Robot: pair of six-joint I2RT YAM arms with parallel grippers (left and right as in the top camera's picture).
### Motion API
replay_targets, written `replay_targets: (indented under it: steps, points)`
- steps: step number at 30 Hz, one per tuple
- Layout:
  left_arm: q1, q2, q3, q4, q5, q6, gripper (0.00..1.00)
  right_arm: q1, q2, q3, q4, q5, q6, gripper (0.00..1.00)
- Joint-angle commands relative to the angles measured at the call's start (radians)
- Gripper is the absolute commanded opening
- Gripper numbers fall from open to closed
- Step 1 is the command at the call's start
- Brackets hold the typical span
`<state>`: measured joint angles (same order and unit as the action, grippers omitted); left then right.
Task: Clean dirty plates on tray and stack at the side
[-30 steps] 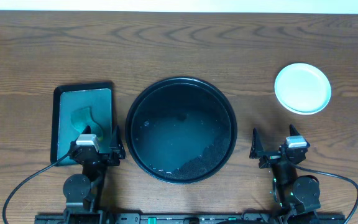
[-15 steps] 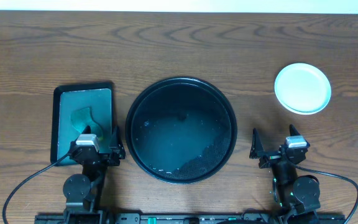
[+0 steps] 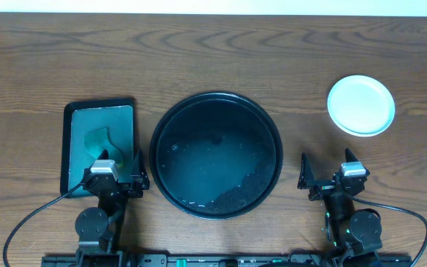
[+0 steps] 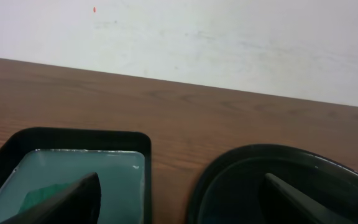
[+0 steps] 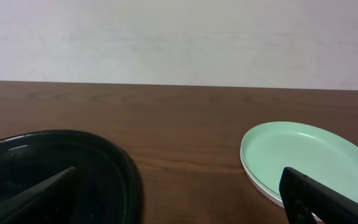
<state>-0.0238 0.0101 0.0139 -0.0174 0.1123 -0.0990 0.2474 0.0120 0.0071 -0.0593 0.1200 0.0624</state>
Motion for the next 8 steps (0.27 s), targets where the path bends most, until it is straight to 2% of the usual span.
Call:
replay_targets:
  steps: [1,8]
  points:
    - [-0.005,-0.006,-0.010,-0.043,0.014,0.016,0.82,0.007,-0.006,-0.002,-0.005,-0.013,-0.015,0.99]
    - [-0.005,-0.006,-0.010,-0.043,0.014,0.016,0.82,0.007,-0.006,-0.002,-0.005,-0.013,-0.015,0.99]
